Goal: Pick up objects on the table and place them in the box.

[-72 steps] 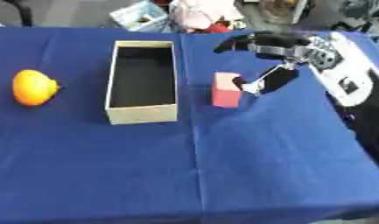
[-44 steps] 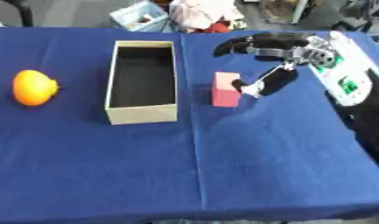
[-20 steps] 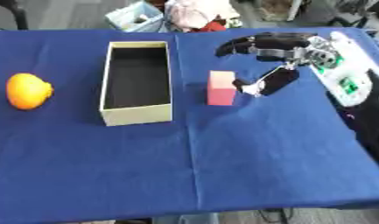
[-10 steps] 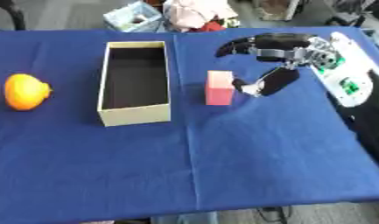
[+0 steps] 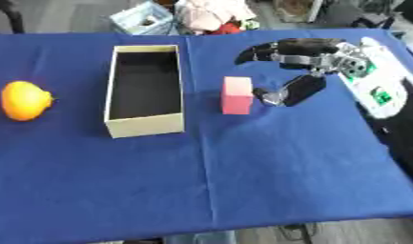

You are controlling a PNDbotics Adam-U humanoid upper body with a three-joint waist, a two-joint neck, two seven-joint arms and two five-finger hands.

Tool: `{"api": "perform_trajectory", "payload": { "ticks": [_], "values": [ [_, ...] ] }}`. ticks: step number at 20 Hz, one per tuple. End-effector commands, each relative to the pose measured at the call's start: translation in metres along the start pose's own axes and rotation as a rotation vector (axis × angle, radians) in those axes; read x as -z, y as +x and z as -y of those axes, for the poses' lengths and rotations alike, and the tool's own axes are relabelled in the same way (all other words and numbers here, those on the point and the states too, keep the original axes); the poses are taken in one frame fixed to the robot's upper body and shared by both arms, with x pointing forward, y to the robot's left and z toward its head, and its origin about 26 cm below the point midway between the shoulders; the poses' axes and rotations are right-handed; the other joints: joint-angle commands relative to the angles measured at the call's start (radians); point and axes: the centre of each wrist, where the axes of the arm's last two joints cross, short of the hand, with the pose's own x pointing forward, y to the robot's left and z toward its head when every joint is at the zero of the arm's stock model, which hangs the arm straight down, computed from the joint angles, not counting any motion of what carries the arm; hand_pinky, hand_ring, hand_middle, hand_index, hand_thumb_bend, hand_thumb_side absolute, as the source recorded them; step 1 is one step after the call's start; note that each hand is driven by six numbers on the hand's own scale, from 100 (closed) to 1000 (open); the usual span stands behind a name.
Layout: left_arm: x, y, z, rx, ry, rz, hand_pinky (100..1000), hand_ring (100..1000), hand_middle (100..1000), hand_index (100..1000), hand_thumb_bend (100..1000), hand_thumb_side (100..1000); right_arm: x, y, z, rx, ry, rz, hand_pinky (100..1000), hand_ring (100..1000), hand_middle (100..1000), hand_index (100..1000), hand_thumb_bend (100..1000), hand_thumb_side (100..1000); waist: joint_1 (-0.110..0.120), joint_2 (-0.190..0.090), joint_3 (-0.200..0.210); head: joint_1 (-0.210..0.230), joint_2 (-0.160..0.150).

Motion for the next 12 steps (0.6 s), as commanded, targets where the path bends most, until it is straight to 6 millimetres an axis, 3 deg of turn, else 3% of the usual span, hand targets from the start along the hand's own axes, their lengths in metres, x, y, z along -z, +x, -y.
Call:
{"api": "perform_trajectory", "payload": {
  "ticks": [1, 3, 10, 12],
  "values": [
    [0.005, -0.006, 0.000, 0.035, 0.002, -0.012, 672, 639, 646, 816, 542, 616, -0.004, 0.002, 0.014, -0.031, -0.011, 0.010, 917, 1000, 961, 1000, 100, 565, 0.002, -0.012, -0.004, 0.005, 0.006],
    [0.008, -0.006, 0.007, 0.059, -0.010, -0.010, 672, 640, 648, 821, 546, 646, -0.004, 0.002, 0.014, -0.028, -0.011, 0.011, 917, 1000, 960, 1000, 100, 573, 0.002, -0.012, -0.006, 0.006, 0.006],
    [0.016, -0.002, 0.026, 0.108, -0.019, -0.013, 651, 618, 625, 806, 505, 616, -0.002, 0.003, 0.013, -0.018, -0.012, 0.018, 916, 1000, 959, 1000, 100, 611, 0.003, -0.009, -0.017, 0.011, 0.006],
    [0.018, -0.001, 0.030, 0.117, -0.007, -0.015, 626, 593, 598, 785, 432, 552, -0.002, 0.002, 0.012, -0.016, -0.012, 0.018, 916, 1000, 959, 1000, 100, 618, 0.004, -0.008, -0.019, 0.011, 0.006]
  ]
}}
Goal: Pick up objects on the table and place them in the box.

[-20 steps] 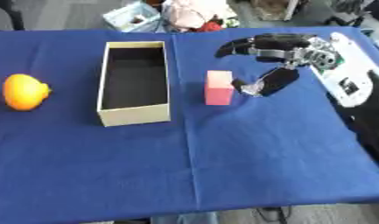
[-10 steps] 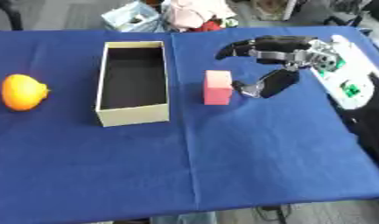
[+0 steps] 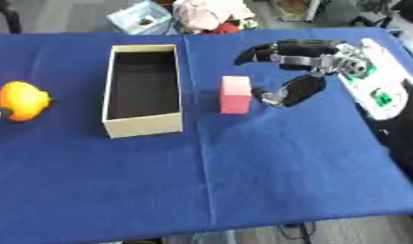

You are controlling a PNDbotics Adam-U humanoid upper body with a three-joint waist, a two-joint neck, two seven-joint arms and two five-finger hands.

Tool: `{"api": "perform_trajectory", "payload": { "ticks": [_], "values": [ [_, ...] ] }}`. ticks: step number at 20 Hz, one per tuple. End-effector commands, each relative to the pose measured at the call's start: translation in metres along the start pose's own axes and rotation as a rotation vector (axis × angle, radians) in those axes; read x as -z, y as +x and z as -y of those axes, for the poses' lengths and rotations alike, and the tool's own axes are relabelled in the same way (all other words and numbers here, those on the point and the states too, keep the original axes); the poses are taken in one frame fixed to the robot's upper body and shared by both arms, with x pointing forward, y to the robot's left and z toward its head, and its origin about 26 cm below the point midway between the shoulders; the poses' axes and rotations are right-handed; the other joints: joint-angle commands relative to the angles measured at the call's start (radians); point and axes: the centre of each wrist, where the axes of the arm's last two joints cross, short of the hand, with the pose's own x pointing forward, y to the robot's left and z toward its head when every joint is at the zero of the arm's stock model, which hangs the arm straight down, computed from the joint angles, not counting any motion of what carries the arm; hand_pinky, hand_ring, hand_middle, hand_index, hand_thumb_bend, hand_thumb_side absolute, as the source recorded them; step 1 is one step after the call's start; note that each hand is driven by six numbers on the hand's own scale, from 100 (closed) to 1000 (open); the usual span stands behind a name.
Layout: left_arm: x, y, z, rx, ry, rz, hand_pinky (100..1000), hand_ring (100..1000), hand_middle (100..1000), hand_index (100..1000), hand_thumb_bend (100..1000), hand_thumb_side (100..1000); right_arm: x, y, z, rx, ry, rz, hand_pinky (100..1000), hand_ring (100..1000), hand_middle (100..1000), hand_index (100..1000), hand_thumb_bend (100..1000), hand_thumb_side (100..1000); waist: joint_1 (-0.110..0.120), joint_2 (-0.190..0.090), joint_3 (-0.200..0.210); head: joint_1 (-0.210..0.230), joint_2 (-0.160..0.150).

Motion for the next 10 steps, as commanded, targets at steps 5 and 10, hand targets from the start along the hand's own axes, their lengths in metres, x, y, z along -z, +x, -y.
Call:
{"api": "perform_trajectory", "payload": {
  "ticks": [5, 10],
  "values": [
    [0.003, -0.004, -0.001, 0.048, 0.059, -0.024, 593, 559, 560, 749, 249, 383, -0.004, 0.001, 0.011, -0.023, -0.009, 0.007, 916, 1000, 958, 1000, 100, 628, 0.004, -0.013, -0.010, 0.004, 0.006],
    [0.003, -0.005, 0.003, 0.058, 0.114, -0.043, 476, 450, 439, 613, 146, 283, -0.004, 0.000, 0.010, -0.021, -0.010, 0.004, 916, 1000, 958, 1000, 100, 627, 0.004, -0.014, -0.013, 0.007, 0.006]
  ]
}}
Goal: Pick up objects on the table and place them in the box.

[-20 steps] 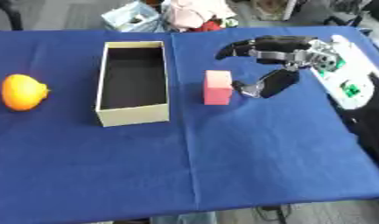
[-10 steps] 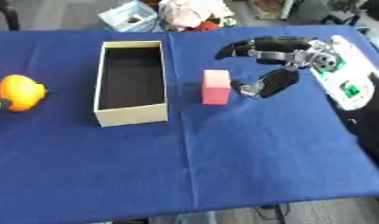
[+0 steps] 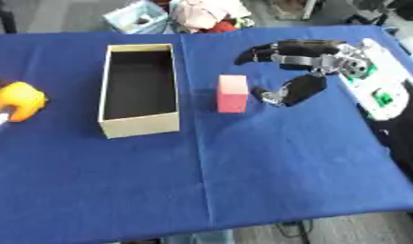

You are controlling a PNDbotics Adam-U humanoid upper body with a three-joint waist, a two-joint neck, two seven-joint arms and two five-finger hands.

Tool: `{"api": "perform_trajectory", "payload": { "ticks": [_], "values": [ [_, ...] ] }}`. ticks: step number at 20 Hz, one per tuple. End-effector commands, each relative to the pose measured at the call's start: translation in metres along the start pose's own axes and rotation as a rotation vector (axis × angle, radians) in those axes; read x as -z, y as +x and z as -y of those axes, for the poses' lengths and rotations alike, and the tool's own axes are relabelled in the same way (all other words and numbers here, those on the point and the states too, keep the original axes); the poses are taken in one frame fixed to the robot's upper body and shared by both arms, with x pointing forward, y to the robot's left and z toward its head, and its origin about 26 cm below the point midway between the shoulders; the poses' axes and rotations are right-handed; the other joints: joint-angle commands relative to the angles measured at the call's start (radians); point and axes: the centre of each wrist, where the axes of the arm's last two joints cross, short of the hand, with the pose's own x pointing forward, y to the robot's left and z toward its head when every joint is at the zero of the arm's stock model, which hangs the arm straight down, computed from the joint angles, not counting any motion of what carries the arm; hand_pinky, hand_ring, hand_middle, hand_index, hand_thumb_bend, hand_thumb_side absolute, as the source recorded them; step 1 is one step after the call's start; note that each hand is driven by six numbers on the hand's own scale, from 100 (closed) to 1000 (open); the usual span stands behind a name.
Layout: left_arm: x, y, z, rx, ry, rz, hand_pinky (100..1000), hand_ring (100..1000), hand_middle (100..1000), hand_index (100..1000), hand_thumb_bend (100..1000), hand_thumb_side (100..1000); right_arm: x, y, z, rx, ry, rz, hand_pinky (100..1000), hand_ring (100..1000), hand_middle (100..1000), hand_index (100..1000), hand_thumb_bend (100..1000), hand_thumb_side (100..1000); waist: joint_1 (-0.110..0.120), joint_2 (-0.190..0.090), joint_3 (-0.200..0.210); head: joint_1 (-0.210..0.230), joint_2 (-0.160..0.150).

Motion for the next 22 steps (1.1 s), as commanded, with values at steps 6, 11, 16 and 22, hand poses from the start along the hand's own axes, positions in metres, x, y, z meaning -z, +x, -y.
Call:
{"api": "perform_trajectory", "payload": {
  "ticks": [6, 11, 16, 22],
  "values": [
    [-0.001, -0.008, -0.022, -0.042, 0.300, -0.062, 338, 337, 284, 434, 100, 222, -0.007, -0.001, 0.010, -0.025, -0.006, -0.009, 916, 1000, 958, 1000, 100, 633, 0.004, -0.015, 0.001, 0.005, 0.006],
    [0.002, 0.000, -0.056, -0.127, 0.466, -0.026, 346, 347, 286, 436, 100, 252, -0.006, -0.001, 0.009, -0.024, -0.001, -0.005, 916, 1000, 957, 1000, 100, 631, 0.006, -0.018, 0.003, 0.006, 0.006],
    [0.010, 0.022, -0.096, -0.186, 0.548, 0.088, 357, 359, 290, 440, 100, 258, -0.002, 0.001, 0.009, -0.025, 0.011, 0.011, 916, 1000, 957, 1000, 100, 641, 0.009, -0.023, 0.002, 0.012, 0.006],
    [0.029, 0.061, -0.122, -0.213, 0.557, 0.244, 365, 363, 297, 447, 100, 265, 0.012, 0.007, 0.011, -0.033, 0.036, 0.057, 916, 1000, 956, 1000, 100, 652, 0.014, -0.029, -0.019, 0.025, 0.006]
  ]
}}
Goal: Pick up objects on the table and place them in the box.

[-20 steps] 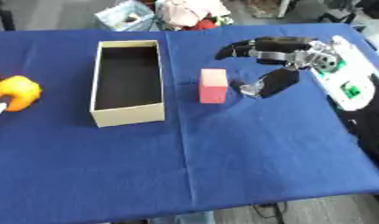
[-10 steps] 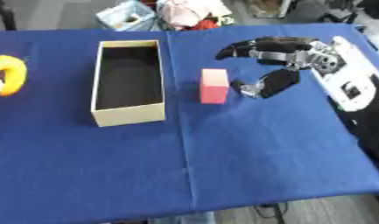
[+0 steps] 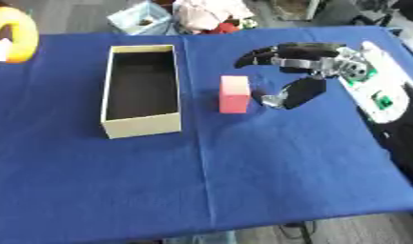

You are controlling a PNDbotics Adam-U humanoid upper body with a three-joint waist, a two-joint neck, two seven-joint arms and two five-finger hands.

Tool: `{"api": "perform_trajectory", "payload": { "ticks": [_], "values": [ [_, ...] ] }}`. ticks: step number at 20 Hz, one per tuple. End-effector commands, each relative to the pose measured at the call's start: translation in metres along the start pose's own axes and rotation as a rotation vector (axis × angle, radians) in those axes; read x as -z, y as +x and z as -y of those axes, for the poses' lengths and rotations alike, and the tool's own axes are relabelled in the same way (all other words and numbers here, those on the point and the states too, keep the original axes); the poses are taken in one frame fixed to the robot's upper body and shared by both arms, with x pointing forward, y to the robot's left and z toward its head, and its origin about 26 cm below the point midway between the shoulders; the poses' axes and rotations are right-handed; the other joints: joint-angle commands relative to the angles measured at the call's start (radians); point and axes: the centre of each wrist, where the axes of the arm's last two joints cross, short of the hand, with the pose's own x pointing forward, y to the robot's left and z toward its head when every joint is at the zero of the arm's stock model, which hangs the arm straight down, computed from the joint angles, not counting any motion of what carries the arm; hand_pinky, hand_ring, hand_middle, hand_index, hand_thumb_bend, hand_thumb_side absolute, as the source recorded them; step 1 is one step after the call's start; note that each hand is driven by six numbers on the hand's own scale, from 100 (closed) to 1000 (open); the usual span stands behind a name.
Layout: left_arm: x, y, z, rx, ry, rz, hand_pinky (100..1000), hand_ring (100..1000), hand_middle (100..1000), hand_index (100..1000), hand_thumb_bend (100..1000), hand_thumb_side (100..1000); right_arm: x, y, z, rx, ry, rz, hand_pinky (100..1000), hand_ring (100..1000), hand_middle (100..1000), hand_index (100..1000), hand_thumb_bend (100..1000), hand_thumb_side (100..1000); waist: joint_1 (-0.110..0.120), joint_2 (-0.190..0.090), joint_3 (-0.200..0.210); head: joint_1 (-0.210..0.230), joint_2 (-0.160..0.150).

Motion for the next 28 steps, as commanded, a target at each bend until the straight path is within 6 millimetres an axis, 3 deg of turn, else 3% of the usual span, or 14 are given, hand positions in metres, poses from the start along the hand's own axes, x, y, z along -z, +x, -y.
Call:
{"api": "perform_trajectory", "payload": {
  "ticks": [1, 10, 16, 24, 26, 28],
  "values": [
    [0.019, 0.018, -0.010, -0.012, 0.008, 0.085, 370, 366, 302, 452, 100, 266, 0.002, 0.003, 0.011, -0.033, 0.015, 0.030, 916, 1000, 956, 1000, 100, 657, 0.005, -0.023, -0.008, 0.011, 0.006],
    [0.036, 0.053, 0.023, 0.011, -0.138, 0.251, 451, 416, 366, 519, 100, 307, 0.023, 0.014, 0.014, -0.043, 0.053, 0.106, 915, 1000, 953, 1000, 100, 693, 0.015, -0.022, -0.054, 0.029, 0.006],
    [0.031, 0.055, 0.050, 0.064, -0.294, 0.311, 541, 488, 454, 601, 100, 407, 0.031, 0.015, 0.007, -0.024, 0.084, 0.126, 916, 1000, 952, 1000, 100, 755, 0.019, -0.017, -0.070, 0.028, 0.006],
    [0.017, 0.049, 0.081, 0.062, -0.445, 0.307, 596, 542, 511, 662, 100, 500, 0.036, 0.012, -0.006, -0.003, 0.132, 0.129, 914, 1000, 947, 1000, 100, 809, 0.020, -0.011, -0.080, 0.023, 0.006],
    [0.015, 0.047, 0.084, 0.069, -0.462, 0.305, 626, 579, 557, 707, 114, 564, 0.036, 0.011, -0.008, 0.001, 0.131, 0.126, 914, 1000, 946, 1000, 100, 808, 0.020, -0.010, -0.080, 0.021, 0.006],
    [0.014, 0.045, 0.083, 0.073, -0.471, 0.293, 662, 624, 620, 770, 197, 668, 0.034, 0.010, -0.008, 0.003, 0.130, 0.119, 914, 1000, 947, 1000, 100, 812, 0.019, -0.010, -0.079, 0.020, 0.006]
  ]
}}
